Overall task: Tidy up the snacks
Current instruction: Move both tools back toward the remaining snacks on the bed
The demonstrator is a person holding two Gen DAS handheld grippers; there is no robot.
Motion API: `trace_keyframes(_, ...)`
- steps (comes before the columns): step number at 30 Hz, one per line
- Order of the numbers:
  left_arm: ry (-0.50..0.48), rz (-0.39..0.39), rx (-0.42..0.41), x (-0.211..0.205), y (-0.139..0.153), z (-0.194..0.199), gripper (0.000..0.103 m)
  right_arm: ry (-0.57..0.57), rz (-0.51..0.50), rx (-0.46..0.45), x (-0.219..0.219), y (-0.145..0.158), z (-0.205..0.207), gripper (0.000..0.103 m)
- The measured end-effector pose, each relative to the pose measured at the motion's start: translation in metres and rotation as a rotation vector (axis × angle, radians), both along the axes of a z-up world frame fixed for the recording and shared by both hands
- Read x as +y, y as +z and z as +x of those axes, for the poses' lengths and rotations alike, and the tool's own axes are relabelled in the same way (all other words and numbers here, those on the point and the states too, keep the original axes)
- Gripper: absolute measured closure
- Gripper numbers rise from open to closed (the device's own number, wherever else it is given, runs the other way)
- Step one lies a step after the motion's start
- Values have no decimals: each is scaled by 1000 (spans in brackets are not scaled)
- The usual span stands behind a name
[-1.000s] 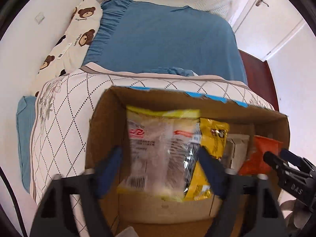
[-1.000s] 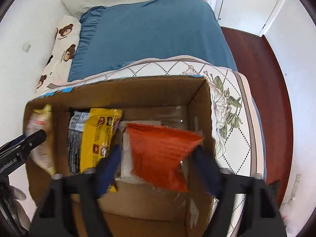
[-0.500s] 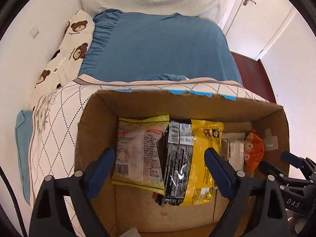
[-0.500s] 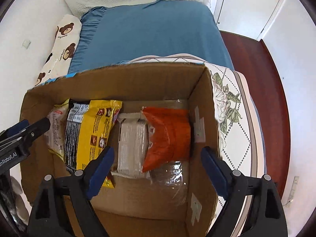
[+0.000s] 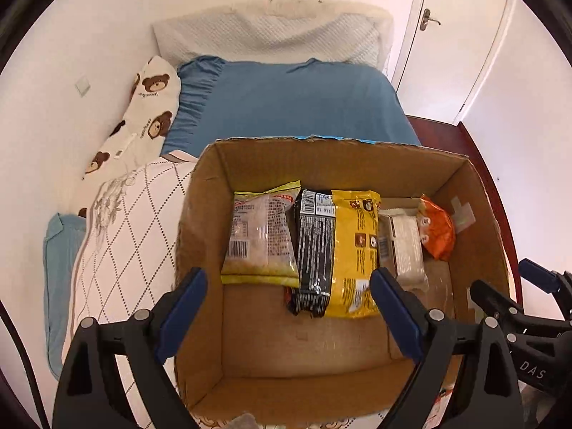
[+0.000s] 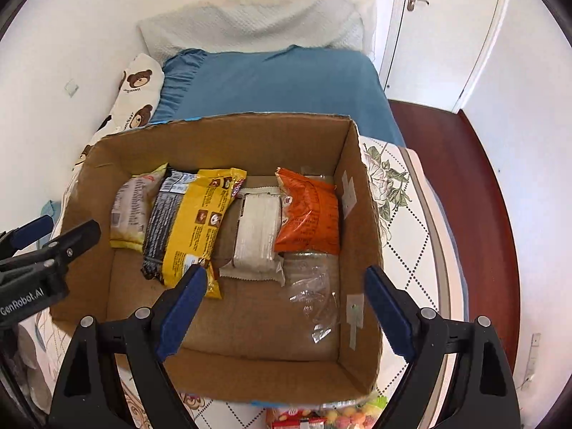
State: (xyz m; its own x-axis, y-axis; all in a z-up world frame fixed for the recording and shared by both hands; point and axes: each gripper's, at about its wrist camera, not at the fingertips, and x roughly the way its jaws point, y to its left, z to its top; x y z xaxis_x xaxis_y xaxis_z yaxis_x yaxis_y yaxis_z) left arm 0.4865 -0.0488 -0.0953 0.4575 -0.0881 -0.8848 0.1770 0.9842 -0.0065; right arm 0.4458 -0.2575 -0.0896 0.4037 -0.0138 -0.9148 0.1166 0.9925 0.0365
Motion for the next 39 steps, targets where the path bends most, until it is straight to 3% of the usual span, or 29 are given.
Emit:
trace_keyframes(13,-22,-75,-139,10,64,-85,10,-10,16,-187,8,76,-88,12)
trace_keyframes(18,-40,-111,-125,15,71,-115,10,-30,75,-204,9,91,-125,12)
trace_keyframes(21,-66,-80,-78,12,58,-136,10,-46,113,-173,7,85,-147,12)
trace_keyframes(25,-77,-81,102,16,9,-165,10,-98,173,-88,-3,53,-177,12)
trace_keyframes(28,-9,-130,342,30,-54,-183,10,-133,196,-7,-11,19,-195,12)
trace_keyframes(29,31,-170,468,37,-85,-191,10,-146,206,26,-14,5,-202,12)
trace_keyframes(31,95,-266,642,48,-131,-205,10,-162,211,75,-19,-17,-213,12)
trace_keyframes(33,186,-375,800,58,-176,-216,18,-176,218,117,-23,-38,-224,12)
trace_keyframes(35,288,-488,908,66,-209,-224,19,-181,210,149,-25,-54,-229,12)
trace_keyframes(39,414,-656,1014,66,-238,-232,19,-176,201,182,-26,-77,-232,12)
